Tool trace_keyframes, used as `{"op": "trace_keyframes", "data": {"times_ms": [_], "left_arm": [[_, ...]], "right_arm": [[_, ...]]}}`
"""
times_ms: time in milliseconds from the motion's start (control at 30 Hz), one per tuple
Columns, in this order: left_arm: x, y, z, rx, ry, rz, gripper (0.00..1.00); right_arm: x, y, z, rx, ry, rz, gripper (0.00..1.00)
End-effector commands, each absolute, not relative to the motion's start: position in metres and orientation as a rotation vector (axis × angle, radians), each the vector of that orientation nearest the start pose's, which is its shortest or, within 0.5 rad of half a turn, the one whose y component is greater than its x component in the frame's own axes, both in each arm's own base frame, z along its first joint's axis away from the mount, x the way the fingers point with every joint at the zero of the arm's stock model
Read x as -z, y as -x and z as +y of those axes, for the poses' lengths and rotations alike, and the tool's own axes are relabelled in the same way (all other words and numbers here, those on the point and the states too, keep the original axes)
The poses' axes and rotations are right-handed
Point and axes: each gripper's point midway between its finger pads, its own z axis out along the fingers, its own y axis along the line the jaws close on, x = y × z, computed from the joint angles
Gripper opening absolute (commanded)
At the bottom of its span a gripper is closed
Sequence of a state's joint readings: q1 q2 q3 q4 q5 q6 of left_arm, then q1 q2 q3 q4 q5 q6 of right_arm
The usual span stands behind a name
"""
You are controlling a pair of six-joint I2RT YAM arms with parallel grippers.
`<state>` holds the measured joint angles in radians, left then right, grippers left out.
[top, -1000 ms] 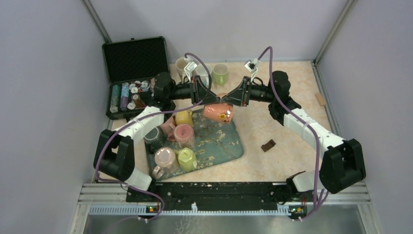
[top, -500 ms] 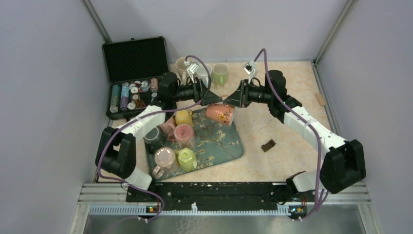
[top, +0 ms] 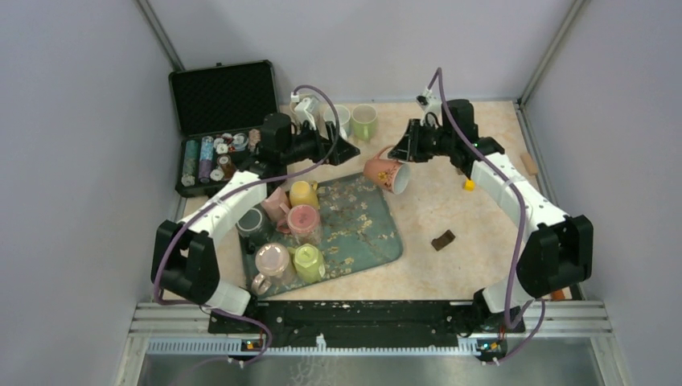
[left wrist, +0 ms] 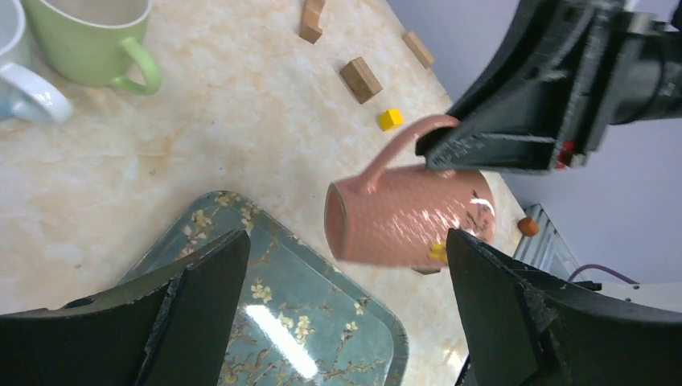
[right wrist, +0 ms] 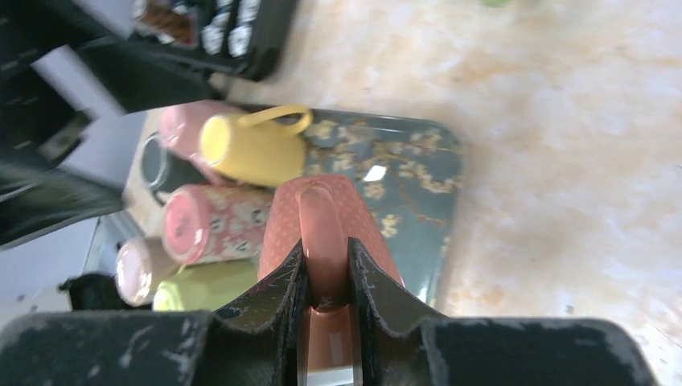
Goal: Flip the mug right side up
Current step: Place the cup at the center of the board.
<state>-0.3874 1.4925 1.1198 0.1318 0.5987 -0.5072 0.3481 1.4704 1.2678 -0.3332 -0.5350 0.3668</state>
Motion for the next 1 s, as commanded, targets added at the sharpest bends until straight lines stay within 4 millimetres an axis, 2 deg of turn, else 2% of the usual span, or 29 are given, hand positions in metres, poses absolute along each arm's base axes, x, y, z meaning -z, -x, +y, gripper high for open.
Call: {"op": "trace_keyframes", "data": {"times_ms": [0,300,533,733,967], "left_arm": [[-0.288,-0.369,-0.258,1.024,-0.346,1.84,0.99],[-0.277,-0.352,-0.254,1.006,-0.412,1.861,0.99],[-0.272,-0.342,-0.26,1.031,-0.446,1.868,0.99],[-0.27,-0.34,-0.264,1.047,-0.464,1.872,0.99],[-0.269,-0.335,-0.29,1.03,-0.499,1.871,0.99]], "right_arm": [[-0.256,-0.388,0.208,-0.849,0.198,2.16,0.0],[-0.221,-0.451,0.172,-0.607,0.001,2.323,0.0],[-0.207,-0.49,0.159,-0.489,-0.064,2.396,0.0],[-0.195,-0.507,0.156,-0.432,-0.079,2.451,0.0],[-0.192,-0.516,0.156,-0.461,-0.164,2.513,0.0]]}}
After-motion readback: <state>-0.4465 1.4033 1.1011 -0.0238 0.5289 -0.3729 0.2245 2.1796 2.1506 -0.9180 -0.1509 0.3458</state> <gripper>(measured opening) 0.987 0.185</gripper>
